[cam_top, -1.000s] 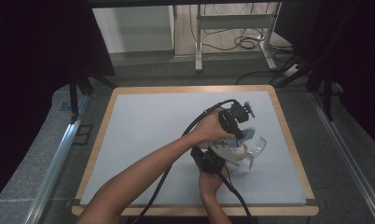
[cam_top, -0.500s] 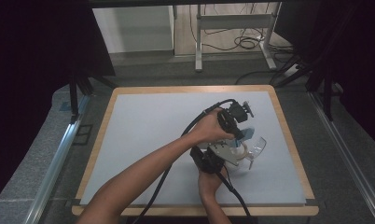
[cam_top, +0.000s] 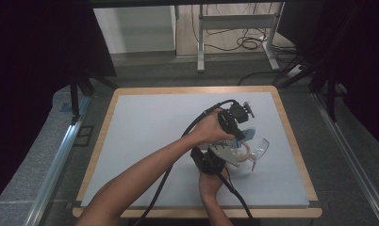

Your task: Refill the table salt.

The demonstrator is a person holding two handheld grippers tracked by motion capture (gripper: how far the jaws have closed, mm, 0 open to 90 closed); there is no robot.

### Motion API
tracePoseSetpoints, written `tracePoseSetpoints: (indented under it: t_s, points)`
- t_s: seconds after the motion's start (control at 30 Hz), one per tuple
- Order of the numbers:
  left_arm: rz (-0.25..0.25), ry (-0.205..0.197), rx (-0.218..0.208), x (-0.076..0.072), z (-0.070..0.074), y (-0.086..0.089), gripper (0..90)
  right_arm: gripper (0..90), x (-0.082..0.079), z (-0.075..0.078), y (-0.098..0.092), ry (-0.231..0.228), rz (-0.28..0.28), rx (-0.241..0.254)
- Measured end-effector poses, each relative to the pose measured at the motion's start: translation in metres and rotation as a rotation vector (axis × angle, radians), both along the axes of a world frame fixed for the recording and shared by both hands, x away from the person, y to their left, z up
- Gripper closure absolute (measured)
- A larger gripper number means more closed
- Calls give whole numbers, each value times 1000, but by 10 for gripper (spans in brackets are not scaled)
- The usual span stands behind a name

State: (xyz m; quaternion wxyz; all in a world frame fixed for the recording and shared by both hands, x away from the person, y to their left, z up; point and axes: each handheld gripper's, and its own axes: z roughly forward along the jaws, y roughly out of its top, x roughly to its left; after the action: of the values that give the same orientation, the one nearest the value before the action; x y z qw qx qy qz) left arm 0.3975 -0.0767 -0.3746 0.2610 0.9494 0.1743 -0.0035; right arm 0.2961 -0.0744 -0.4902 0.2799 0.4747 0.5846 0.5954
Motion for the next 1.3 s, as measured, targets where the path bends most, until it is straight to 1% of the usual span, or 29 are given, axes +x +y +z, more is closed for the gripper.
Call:
tracePoseSetpoints:
  t_s: [0.37, 0.63, 0.87, 1.3]
  points:
    - [3, -1, -4, 0, 1, 3, 896, 551, 0, 0, 2, -3, 5, -9]
    - [1, -4, -3, -1, 1, 3, 895, 551, 0, 1, 2, -3, 4, -7]
    - [5, -3, -10, -1, 3, 5, 896, 551, -1, 3, 3, -4, 5, -6]
    - [5, -4, -9, -1, 2, 6, 896, 552, -1, 2, 4, -5, 8, -12]
